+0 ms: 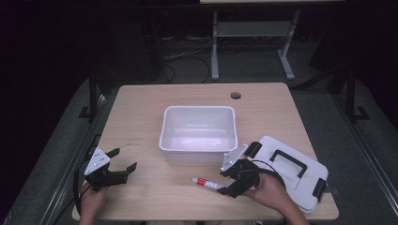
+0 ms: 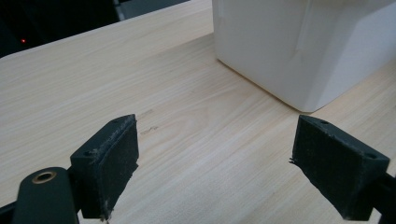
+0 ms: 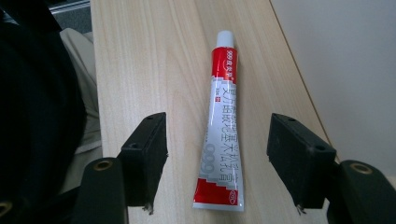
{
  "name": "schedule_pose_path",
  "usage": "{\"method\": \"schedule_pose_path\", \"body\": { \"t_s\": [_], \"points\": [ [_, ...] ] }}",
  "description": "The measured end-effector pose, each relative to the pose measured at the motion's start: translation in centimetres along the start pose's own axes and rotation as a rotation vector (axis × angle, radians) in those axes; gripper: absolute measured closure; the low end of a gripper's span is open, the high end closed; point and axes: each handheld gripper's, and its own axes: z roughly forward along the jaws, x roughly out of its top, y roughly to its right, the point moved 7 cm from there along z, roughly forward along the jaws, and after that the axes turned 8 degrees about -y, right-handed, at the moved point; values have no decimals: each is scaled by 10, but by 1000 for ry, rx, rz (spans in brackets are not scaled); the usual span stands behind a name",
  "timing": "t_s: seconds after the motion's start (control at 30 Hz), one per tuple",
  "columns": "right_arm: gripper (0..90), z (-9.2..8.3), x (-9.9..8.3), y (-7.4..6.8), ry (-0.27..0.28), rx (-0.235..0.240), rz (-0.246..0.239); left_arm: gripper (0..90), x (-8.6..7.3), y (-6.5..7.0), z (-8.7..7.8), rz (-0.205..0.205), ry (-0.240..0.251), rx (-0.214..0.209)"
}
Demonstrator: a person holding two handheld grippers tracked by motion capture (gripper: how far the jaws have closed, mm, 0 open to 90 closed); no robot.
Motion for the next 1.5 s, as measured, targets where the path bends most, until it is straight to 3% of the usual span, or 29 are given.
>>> {"method": "schedule_pose_path", "body": {
  "t_s": [1.5],
  "points": [
    [410,23,18,-4,-17,42,-39,138,1,-2,-3,-6,18,15]
  ]
}}
